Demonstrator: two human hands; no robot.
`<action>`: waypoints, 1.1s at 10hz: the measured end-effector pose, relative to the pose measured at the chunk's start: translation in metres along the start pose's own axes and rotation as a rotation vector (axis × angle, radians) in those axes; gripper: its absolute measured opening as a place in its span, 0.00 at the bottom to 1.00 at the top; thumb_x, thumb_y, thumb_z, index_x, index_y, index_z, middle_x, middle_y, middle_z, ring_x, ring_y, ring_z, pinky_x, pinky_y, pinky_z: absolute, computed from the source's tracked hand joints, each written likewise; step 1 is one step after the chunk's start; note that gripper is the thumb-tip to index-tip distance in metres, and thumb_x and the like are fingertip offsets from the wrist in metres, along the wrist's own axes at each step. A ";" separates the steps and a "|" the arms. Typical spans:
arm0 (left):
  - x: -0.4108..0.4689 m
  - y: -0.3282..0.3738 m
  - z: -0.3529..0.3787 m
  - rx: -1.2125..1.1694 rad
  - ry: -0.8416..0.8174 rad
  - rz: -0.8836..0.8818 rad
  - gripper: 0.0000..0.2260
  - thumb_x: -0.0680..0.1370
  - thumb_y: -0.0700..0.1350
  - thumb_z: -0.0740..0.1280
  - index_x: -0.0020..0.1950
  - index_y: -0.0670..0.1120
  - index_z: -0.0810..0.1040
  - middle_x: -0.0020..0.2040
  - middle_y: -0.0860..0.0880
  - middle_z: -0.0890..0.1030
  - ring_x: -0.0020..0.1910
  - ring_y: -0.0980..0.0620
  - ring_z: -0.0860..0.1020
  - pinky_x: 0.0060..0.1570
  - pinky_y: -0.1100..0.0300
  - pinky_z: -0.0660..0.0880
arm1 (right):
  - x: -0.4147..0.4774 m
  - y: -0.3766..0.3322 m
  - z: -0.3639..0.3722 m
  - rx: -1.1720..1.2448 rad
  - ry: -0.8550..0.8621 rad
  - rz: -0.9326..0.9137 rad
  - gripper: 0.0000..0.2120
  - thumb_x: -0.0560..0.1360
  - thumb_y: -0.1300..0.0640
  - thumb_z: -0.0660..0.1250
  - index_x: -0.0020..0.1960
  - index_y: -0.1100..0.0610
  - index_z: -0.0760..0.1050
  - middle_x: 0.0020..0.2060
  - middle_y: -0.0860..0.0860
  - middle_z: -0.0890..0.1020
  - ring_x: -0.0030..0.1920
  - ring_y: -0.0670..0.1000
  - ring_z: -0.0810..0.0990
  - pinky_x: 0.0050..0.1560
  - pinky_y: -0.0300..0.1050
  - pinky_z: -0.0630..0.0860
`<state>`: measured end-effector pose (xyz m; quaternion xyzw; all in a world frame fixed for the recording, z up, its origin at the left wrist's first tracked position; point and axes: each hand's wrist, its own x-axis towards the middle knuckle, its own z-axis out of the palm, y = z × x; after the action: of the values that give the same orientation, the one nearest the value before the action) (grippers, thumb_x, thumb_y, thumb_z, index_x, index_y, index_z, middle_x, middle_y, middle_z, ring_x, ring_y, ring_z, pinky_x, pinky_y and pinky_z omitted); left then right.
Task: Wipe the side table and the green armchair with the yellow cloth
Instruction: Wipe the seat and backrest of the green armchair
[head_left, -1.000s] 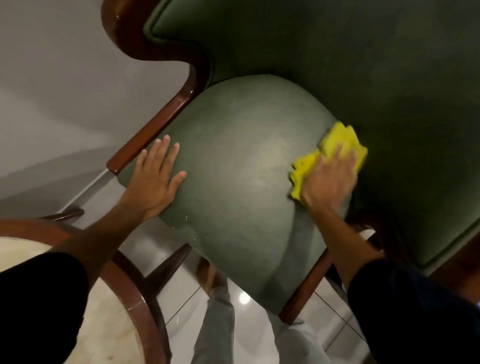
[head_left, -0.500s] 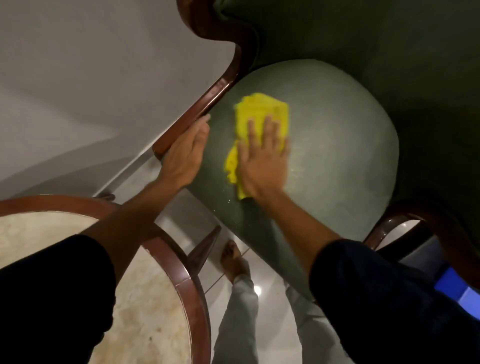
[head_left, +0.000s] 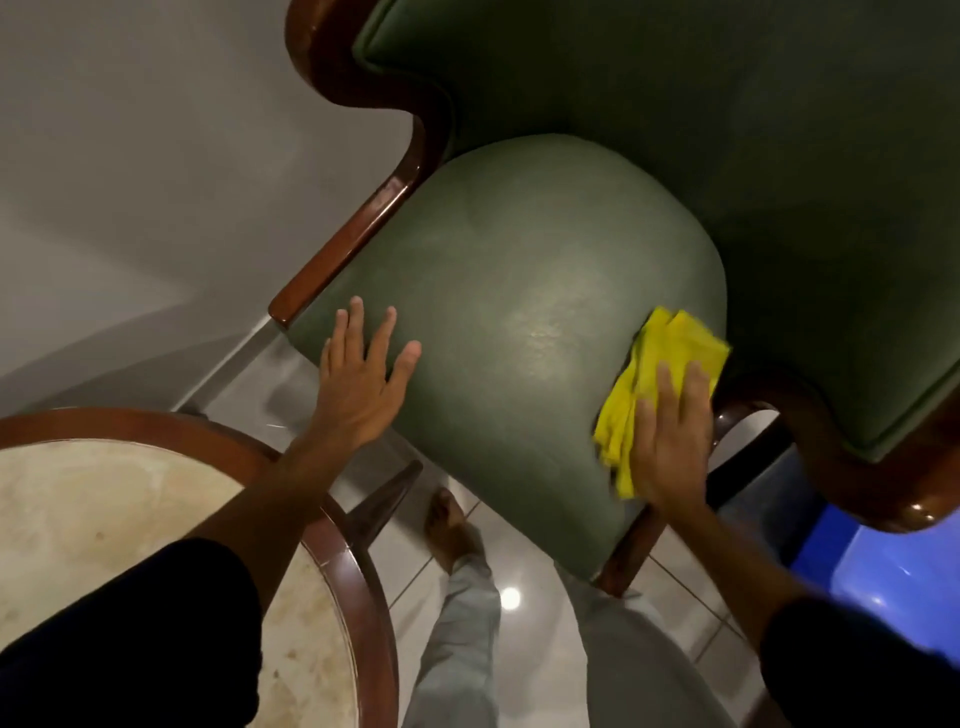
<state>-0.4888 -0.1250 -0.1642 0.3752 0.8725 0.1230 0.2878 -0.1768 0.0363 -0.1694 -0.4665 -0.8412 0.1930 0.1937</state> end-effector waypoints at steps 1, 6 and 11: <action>0.002 0.009 -0.005 -0.070 -0.014 -0.065 0.31 0.78 0.67 0.44 0.78 0.55 0.52 0.81 0.46 0.44 0.79 0.46 0.42 0.77 0.42 0.44 | 0.050 -0.036 0.018 -0.139 -0.157 0.315 0.27 0.81 0.46 0.52 0.77 0.55 0.57 0.78 0.62 0.57 0.78 0.62 0.54 0.75 0.65 0.54; 0.013 0.161 -0.055 0.642 -0.403 0.679 0.35 0.68 0.71 0.62 0.72 0.57 0.65 0.81 0.45 0.51 0.80 0.44 0.44 0.75 0.43 0.49 | 0.051 -0.105 -0.088 0.193 -0.682 0.262 0.10 0.70 0.55 0.71 0.45 0.51 0.69 0.46 0.54 0.77 0.51 0.58 0.78 0.47 0.47 0.70; 0.099 0.490 -0.135 -0.224 0.158 0.665 0.21 0.77 0.55 0.66 0.69 0.51 0.71 0.70 0.49 0.74 0.71 0.52 0.69 0.73 0.50 0.63 | 0.281 0.009 -0.324 -0.383 0.097 0.277 0.42 0.73 0.36 0.65 0.77 0.57 0.52 0.73 0.63 0.64 0.69 0.64 0.67 0.65 0.60 0.68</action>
<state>-0.3381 0.2842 0.1144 0.5939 0.7034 0.3335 0.2031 -0.1439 0.3291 0.1421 -0.6142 -0.7802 0.0321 0.1138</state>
